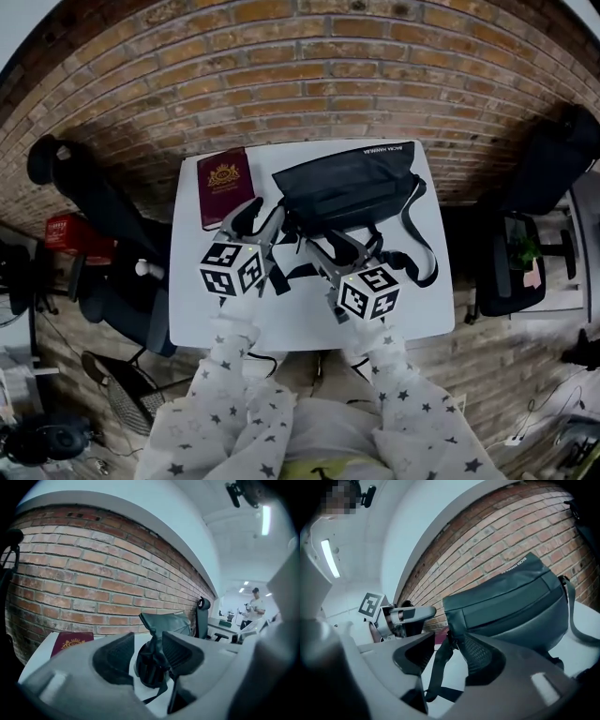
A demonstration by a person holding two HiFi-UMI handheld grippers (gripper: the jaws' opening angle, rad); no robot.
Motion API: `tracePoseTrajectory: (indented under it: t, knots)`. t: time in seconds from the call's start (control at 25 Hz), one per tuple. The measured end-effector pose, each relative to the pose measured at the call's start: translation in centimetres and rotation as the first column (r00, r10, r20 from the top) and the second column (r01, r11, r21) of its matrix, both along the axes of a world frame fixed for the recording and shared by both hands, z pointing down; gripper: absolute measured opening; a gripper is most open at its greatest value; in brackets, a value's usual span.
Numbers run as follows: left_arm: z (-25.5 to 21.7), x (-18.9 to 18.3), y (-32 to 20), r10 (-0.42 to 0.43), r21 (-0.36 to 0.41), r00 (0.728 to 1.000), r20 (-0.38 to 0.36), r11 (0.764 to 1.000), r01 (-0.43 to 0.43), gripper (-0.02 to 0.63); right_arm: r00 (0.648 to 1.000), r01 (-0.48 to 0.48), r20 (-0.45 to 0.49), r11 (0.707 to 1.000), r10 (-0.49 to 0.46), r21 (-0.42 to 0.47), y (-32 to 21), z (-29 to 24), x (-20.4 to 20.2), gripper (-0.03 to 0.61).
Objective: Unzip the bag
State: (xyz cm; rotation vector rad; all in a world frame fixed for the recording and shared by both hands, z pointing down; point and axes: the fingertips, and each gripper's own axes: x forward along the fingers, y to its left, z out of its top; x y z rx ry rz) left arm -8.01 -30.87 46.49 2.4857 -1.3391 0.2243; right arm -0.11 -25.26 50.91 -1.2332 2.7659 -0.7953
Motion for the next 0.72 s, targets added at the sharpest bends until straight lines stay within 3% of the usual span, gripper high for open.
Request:
tracePoseTrajectory:
  t: [0.28,0.72]
  knots:
    - [1.3,2.3,-2.3,0.115,-0.022,0.993,-0.013,0.993,-0.115,0.274,1.000,0.019,0.015,0.998,-0.018,-0.064,-0.6,2.6,-3.2,0.215]
    - [2.2,4.7,-3.7,0.214,-0.023,0.977,-0.011,0.976,-0.214,0.287,0.998,0.050,-0.025,0.990,-0.054,-0.134,-0.8,5.0,-4.3,0.158]
